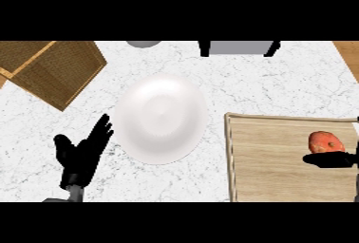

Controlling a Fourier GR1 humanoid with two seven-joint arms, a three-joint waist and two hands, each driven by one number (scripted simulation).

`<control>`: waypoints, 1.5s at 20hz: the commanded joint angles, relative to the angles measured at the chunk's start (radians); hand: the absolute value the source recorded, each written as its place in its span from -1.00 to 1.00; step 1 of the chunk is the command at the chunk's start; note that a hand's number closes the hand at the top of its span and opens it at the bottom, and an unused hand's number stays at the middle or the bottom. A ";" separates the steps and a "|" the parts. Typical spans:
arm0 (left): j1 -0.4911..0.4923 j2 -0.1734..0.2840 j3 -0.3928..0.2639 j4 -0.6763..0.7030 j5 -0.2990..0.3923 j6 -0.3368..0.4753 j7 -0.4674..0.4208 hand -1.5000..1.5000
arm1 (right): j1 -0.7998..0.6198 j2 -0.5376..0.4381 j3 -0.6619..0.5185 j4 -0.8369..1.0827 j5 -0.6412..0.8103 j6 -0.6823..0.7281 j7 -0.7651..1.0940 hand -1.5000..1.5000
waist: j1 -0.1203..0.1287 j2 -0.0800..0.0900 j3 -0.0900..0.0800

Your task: Pick the squash from the tray and place it in the plate

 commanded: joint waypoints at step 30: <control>-0.051 -0.053 -0.039 0.038 -0.063 -0.092 0.048 0.00 | -0.379 0.478 0.623 -0.012 0.578 -0.105 -0.061 1.00 | 0.170 0.000 -0.018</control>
